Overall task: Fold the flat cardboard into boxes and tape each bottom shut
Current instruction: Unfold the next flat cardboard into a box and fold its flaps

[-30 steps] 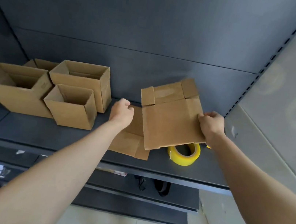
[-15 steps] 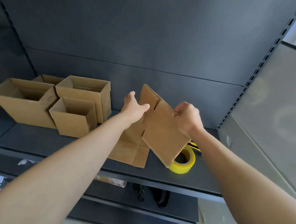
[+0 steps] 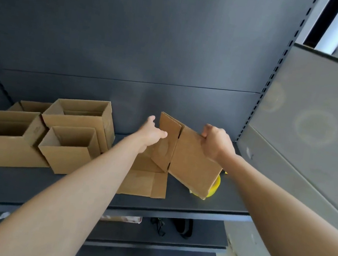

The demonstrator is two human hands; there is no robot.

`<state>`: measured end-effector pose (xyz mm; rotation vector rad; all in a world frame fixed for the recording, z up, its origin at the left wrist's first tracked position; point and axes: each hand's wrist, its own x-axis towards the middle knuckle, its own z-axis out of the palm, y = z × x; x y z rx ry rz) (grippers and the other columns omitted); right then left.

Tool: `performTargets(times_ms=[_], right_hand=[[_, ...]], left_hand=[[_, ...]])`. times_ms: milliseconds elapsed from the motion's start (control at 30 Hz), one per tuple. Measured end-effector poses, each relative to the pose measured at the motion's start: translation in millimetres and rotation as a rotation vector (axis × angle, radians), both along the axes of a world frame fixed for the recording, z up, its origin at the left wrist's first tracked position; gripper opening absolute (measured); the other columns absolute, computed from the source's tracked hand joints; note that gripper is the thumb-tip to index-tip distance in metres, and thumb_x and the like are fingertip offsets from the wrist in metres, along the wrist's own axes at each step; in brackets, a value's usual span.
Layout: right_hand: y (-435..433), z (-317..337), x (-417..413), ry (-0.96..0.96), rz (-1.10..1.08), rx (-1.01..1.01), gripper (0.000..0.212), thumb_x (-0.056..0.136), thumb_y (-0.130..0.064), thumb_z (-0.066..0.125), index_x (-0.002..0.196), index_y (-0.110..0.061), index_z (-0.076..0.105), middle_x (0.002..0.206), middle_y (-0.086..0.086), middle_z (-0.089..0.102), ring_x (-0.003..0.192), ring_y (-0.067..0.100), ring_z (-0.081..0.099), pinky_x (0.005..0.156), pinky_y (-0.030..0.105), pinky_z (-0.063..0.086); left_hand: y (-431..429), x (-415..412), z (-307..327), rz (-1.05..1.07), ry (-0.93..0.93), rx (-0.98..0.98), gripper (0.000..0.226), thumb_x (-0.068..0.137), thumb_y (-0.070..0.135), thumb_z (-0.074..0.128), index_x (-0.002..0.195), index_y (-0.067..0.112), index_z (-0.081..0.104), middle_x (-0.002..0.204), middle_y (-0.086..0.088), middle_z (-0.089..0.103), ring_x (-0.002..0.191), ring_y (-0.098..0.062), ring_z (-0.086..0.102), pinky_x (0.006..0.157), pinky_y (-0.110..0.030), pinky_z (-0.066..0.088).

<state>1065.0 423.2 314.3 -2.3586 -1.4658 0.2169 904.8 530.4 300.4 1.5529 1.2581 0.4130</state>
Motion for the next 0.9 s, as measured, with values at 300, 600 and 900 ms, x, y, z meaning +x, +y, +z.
performTargets(times_ms=[300, 600, 900], right_hand=[[-4.7, -0.6, 16.8, 0.134, 0.059, -0.046, 0.013, 0.084, -0.006, 0.051, 0.081, -0.019, 0.054, 0.088, 0.007, 0.061, 0.082, 0.029, 0.057, 0.067, 0.030, 0.047], [-10.6, -22.5, 59.9, 0.689, -0.369, 0.167, 0.039, 0.095, -0.035, 0.052, 0.068, -0.009, 0.061, 0.074, 0.009, 0.065, 0.067, 0.022, 0.059, 0.077, 0.035, 0.051], [-32.9, -56.5, 82.0, 1.143, -0.569, -0.399, 0.061, 0.095, -0.057, 0.040, 0.118, -0.002, 0.051, 0.111, 0.022, 0.056, 0.105, 0.041, 0.055, 0.092, 0.051, 0.049]], left_hand=[[4.6, 10.5, -1.7, 0.011, 0.020, 0.109, 0.044, 0.082, 0.002, 0.068, 0.117, 0.016, 0.045, 0.116, -0.007, 0.051, 0.101, -0.023, 0.053, 0.083, -0.037, 0.052], [4.8, -1.7, 0.1, -0.048, 0.036, 0.128, 0.024, 0.080, -0.004, 0.070, 0.092, 0.014, 0.058, 0.101, -0.007, 0.060, 0.097, -0.023, 0.061, 0.074, -0.033, 0.057], [-2.1, -12.3, 10.5, -0.202, 0.079, 0.164, 0.021, 0.080, -0.006, 0.069, 0.085, 0.012, 0.058, 0.092, -0.009, 0.062, 0.089, -0.020, 0.065, 0.077, -0.032, 0.058]])
